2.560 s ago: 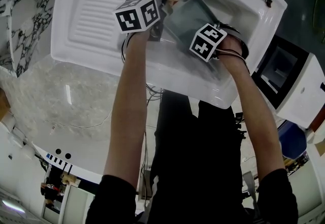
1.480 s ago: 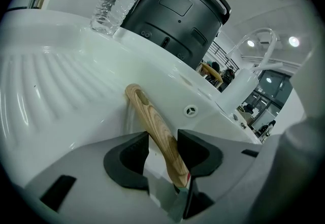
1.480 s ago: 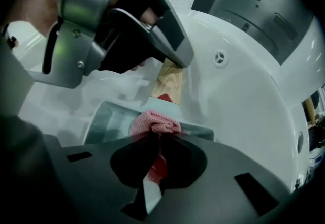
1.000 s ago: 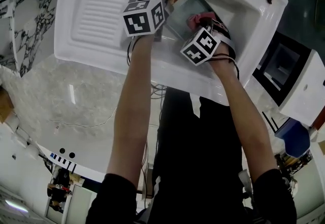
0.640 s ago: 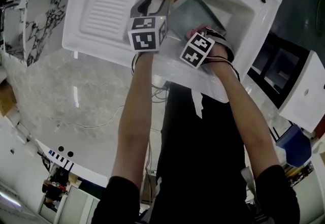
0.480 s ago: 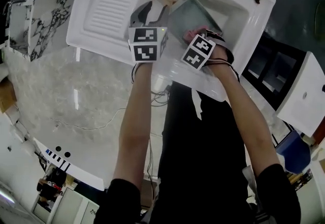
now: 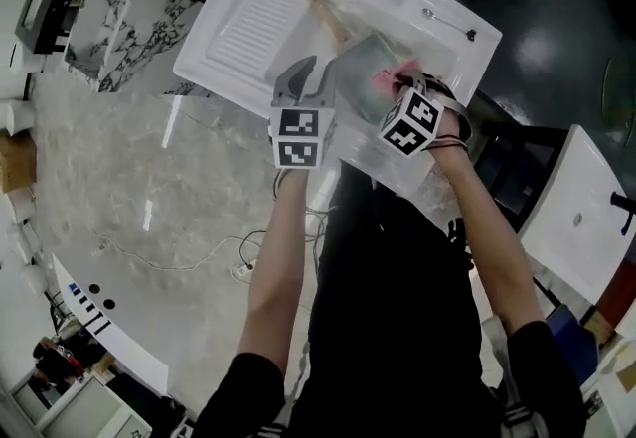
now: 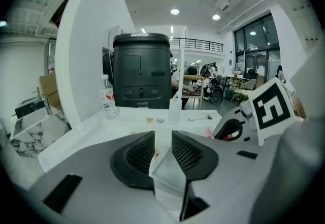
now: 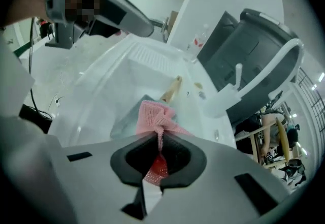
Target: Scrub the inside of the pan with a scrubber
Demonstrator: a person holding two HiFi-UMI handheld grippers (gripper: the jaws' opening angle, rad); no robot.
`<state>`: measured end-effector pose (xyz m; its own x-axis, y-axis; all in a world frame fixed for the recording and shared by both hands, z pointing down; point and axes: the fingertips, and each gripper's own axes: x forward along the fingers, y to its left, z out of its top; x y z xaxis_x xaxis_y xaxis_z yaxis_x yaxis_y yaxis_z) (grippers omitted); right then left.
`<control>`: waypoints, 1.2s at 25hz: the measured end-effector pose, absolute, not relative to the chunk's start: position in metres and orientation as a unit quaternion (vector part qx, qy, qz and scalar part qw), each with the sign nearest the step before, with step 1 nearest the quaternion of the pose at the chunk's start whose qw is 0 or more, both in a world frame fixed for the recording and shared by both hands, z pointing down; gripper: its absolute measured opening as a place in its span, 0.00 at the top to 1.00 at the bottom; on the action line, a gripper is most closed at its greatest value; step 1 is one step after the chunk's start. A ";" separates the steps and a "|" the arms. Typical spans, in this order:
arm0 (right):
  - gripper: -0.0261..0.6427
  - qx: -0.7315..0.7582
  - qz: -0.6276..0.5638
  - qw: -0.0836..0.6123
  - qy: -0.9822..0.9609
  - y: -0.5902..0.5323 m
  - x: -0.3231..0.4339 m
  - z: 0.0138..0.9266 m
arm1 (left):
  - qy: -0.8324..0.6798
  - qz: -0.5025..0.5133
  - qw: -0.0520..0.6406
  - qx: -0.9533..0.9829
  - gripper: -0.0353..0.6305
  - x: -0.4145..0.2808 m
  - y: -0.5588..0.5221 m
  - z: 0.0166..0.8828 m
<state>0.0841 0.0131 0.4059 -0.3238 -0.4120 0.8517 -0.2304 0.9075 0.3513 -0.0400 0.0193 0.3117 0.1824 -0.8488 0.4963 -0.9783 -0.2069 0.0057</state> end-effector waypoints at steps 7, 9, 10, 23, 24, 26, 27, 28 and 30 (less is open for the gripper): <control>0.91 0.179 -0.110 0.456 -0.865 0.051 0.085 0.310 | -0.637 0.162 0.141 0.740 0.85 -0.022 0.074 0.248; 0.91 0.172 -0.115 0.428 -0.880 0.061 0.084 0.288 | -0.640 0.157 0.136 0.740 0.87 -0.019 0.086 0.235; 0.91 0.169 -0.120 0.413 -0.887 0.065 0.083 0.277 | -0.641 0.155 0.134 0.740 0.88 -0.017 0.092 0.229; 0.91 0.147 0.052 0.149 -0.976 0.104 0.103 0.132 | -0.634 0.085 0.146 0.754 0.90 -0.015 0.157 0.179; 0.91 0.147 0.058 0.138 -0.978 0.106 0.106 0.125 | -0.632 0.080 0.148 0.756 0.90 -0.016 0.160 0.176; 0.91 0.153 0.067 0.117 -0.979 0.110 0.113 0.111 | -0.624 0.073 0.145 0.764 0.90 -0.017 0.165 0.167; 0.91 0.158 0.071 0.108 -0.979 0.113 0.117 0.106 | -0.621 0.071 0.142 0.768 0.90 -0.018 0.169 0.161; 0.91 0.165 0.075 0.099 -0.979 0.116 0.120 0.102 | -0.617 0.068 0.139 0.771 0.90 -0.019 0.173 0.156; 0.91 0.183 0.085 0.084 -0.976 0.123 0.126 0.099 | -0.613 0.066 0.131 0.777 0.90 -0.023 0.180 0.146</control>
<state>0.1258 0.1226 0.0994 -0.9189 -0.3424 0.1957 -0.3710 0.9188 -0.1345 -0.0232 0.1804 0.1456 0.2405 -0.9343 0.2633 -0.9689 -0.2147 0.1234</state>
